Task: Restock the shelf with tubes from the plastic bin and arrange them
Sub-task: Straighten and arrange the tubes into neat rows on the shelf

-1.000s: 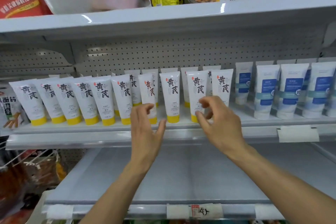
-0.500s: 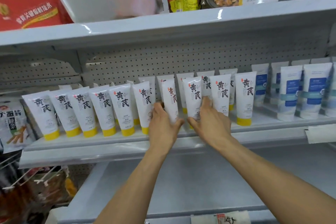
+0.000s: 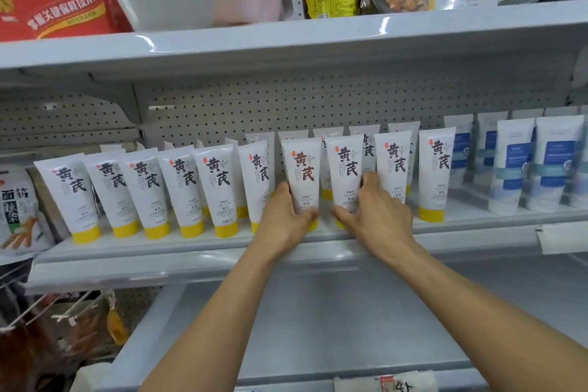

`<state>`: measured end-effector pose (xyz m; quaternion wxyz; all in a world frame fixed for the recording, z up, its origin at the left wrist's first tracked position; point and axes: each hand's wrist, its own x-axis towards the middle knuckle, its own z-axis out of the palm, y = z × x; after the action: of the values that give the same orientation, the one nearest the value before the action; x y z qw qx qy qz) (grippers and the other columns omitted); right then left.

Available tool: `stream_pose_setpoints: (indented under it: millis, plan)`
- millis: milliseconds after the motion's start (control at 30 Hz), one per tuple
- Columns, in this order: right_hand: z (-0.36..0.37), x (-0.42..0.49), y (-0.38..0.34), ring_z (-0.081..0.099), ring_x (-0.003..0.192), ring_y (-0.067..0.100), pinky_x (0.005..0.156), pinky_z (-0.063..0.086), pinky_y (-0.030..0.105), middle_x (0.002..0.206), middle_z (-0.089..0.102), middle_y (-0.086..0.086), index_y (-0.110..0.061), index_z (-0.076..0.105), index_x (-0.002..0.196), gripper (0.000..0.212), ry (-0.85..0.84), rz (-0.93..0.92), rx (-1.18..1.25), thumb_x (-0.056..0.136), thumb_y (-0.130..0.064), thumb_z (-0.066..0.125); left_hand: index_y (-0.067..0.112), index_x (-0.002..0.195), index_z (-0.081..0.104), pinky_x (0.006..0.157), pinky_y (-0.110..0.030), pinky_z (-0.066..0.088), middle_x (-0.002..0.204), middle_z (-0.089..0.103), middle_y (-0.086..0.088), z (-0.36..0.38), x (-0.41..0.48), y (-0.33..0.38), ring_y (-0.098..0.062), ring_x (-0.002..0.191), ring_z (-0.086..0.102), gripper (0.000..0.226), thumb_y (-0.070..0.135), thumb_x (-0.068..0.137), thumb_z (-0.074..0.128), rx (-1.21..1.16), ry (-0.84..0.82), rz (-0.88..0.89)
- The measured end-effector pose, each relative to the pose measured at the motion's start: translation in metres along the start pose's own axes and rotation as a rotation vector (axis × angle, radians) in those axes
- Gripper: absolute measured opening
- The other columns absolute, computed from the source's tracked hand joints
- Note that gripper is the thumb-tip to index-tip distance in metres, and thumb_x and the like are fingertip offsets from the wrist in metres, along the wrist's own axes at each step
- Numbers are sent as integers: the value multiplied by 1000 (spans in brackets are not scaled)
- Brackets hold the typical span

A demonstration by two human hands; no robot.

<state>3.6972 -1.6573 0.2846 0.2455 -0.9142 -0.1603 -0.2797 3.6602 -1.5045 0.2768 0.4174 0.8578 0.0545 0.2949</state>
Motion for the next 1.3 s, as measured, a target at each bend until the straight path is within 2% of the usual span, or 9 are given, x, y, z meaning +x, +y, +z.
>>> stream_pose_setpoints:
  millis: [133,333,633,733,900,1067,1200,1300]
  plan:
    - [1,0,0,64,100,34,74,47,38,110,66,10,-8,34,126,68,6,2,5,84,-54,60,18,120,49,99,-41,49,120,64,0,-5,0,0,-16,109,61,47,19,80,73,-41,-80,-21]
    - [2,-1,0,64,99,34,74,48,39,110,66,10,-9,34,124,67,2,5,12,84,-55,60,21,124,48,98,-45,50,123,64,2,-7,2,0,-16,112,62,65,37,65,70,-73,-134,-68]
    - [-5,-4,0,63,101,35,77,49,41,111,65,11,-9,33,126,62,-38,-13,64,87,-49,59,22,120,50,98,-45,50,121,66,1,-9,-2,1,-16,109,63,53,24,74,76,-85,-115,-64]
    - [-11,-9,5,63,98,34,76,52,41,107,66,7,-12,29,128,57,-53,-53,102,88,-42,57,22,120,51,97,-43,51,119,67,2,-13,-14,10,-14,107,64,50,26,77,76,-24,-87,-47]
    - [-29,-23,20,63,99,28,73,49,37,122,59,-3,-22,33,130,44,-34,-195,66,93,-37,51,18,143,40,106,-30,41,138,55,2,-26,-57,26,-12,126,53,66,30,86,70,162,13,26]
    - [-47,-24,19,62,100,15,72,48,33,127,57,-14,-29,42,130,35,-37,-329,77,95,-37,48,26,129,56,95,-29,49,121,64,11,-49,-81,25,-1,105,60,45,30,86,69,212,91,133]
    - [-56,-19,-4,52,74,3,66,42,28,112,60,-20,-34,49,119,25,0,-399,159,94,-34,51,27,117,64,84,-15,46,108,67,18,-86,-82,18,4,96,61,33,25,85,70,222,134,170]
    - [-60,-8,-34,52,67,1,64,40,27,101,61,-22,-34,53,112,19,30,-454,208,93,-32,53,29,110,67,80,-9,43,102,67,22,-125,-71,14,8,95,59,25,24,86,70,249,144,204]
